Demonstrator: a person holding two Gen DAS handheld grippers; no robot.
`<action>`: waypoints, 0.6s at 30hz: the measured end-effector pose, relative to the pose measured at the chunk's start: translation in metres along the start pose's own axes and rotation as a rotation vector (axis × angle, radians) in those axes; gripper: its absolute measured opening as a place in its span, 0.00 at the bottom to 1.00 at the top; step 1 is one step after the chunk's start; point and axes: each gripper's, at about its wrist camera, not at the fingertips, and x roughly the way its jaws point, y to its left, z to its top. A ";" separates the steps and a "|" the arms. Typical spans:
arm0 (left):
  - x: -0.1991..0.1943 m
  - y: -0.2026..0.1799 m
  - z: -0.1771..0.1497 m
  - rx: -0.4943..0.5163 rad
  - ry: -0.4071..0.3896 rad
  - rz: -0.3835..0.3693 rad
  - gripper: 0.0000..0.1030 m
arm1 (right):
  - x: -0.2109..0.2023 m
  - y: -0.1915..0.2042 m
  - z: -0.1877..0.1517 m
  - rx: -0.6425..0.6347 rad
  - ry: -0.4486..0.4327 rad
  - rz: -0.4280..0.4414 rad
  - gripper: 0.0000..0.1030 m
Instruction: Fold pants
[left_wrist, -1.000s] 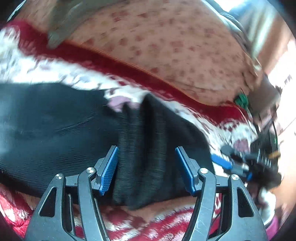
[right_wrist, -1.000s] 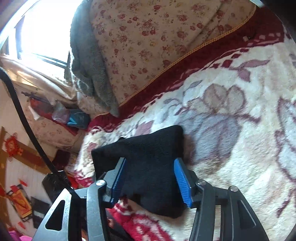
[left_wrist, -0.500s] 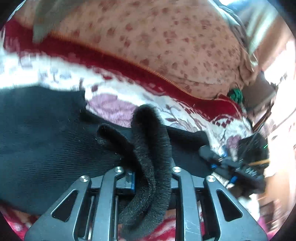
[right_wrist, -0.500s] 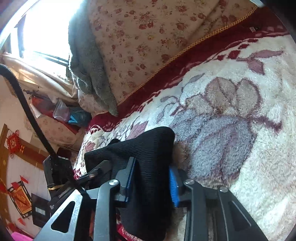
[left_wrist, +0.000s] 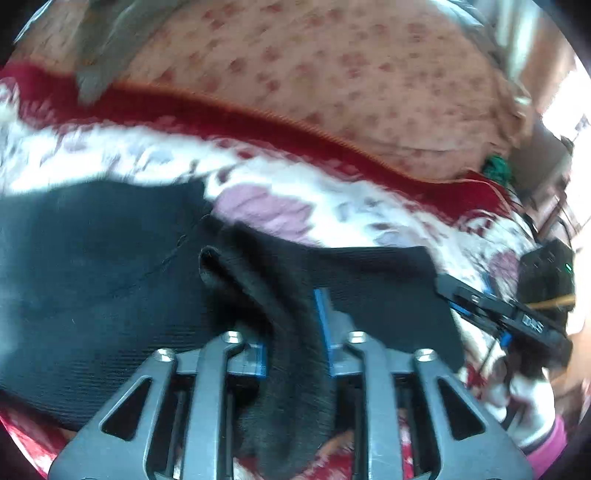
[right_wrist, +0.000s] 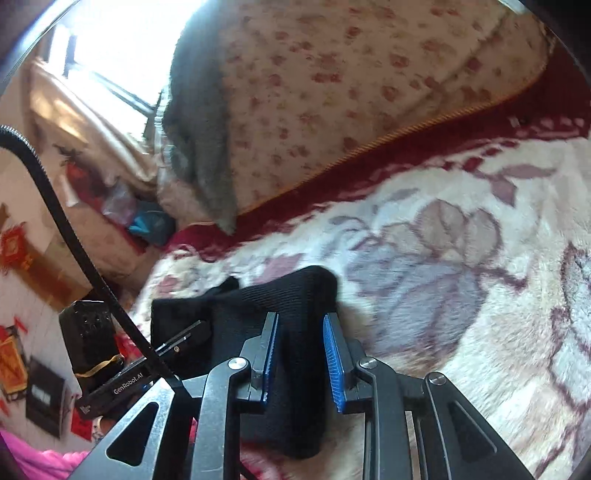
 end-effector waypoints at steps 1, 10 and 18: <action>-0.001 0.001 -0.001 0.004 -0.011 -0.007 0.25 | 0.004 -0.001 -0.001 0.005 0.004 -0.004 0.22; -0.019 -0.003 0.009 0.065 -0.063 0.086 0.30 | -0.002 0.006 -0.002 0.033 0.016 -0.027 0.23; -0.013 0.009 0.017 0.030 -0.054 0.073 0.30 | -0.026 0.049 -0.017 -0.080 -0.010 -0.046 0.24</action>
